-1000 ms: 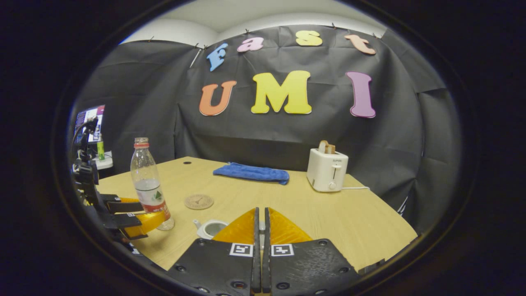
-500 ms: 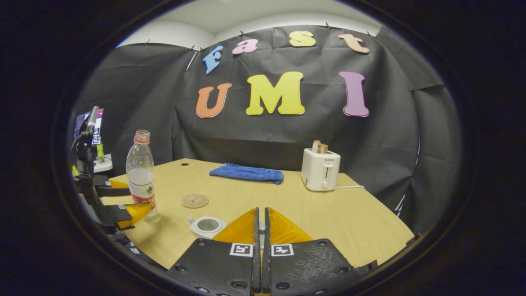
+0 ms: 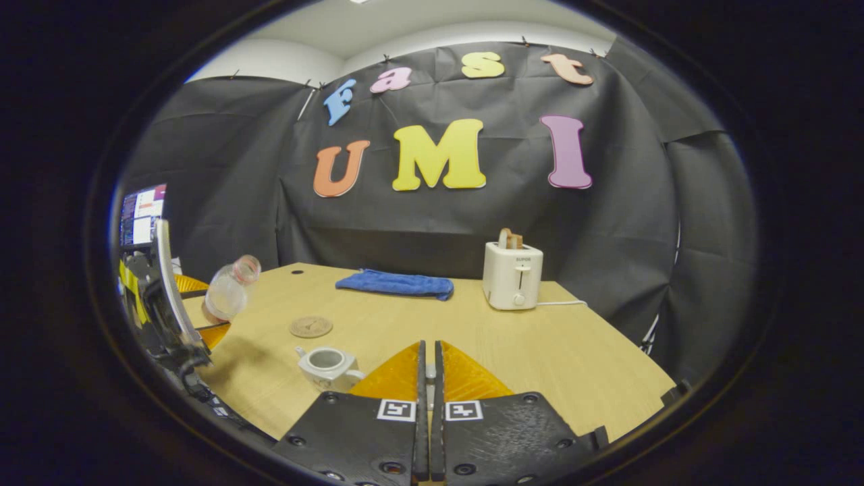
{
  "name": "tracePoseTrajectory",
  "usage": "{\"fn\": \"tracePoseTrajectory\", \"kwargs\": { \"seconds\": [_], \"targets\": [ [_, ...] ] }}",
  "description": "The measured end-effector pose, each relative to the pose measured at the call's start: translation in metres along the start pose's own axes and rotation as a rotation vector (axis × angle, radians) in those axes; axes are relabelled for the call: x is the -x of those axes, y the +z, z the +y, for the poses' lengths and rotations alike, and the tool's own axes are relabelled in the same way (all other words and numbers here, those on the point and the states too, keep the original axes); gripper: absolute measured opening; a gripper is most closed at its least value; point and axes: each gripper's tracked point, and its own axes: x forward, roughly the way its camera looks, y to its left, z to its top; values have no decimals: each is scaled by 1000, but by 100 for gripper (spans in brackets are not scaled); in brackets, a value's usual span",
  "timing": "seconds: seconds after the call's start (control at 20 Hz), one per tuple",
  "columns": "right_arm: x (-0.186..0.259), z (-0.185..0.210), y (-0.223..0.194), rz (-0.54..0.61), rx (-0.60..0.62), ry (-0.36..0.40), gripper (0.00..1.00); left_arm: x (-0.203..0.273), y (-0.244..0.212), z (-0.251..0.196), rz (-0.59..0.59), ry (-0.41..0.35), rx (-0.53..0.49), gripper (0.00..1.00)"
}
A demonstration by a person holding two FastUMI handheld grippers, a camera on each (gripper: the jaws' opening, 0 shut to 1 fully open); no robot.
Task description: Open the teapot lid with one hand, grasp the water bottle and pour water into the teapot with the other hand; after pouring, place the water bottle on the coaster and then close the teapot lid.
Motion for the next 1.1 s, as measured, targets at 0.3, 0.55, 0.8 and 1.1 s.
{"fn": "tracePoseTrajectory", "kwargs": {
  "seconds": [0.3,0.55,0.8,1.1],
  "targets": [
    [9,-16,-3,-8,-24,-19,1,-5,10,-2,-18,-3,-220,72],
    [14,-20,-8,-7,-25,-17,1,-6,10,-6,1,-24,-366,72],
    [17,-25,-12,-7,-27,-24,1,-15,22,4,1,-4,-478,72],
    [20,-27,-16,-4,-30,-21,1,-16,31,2,3,-9,-546,72]
  ]
}}
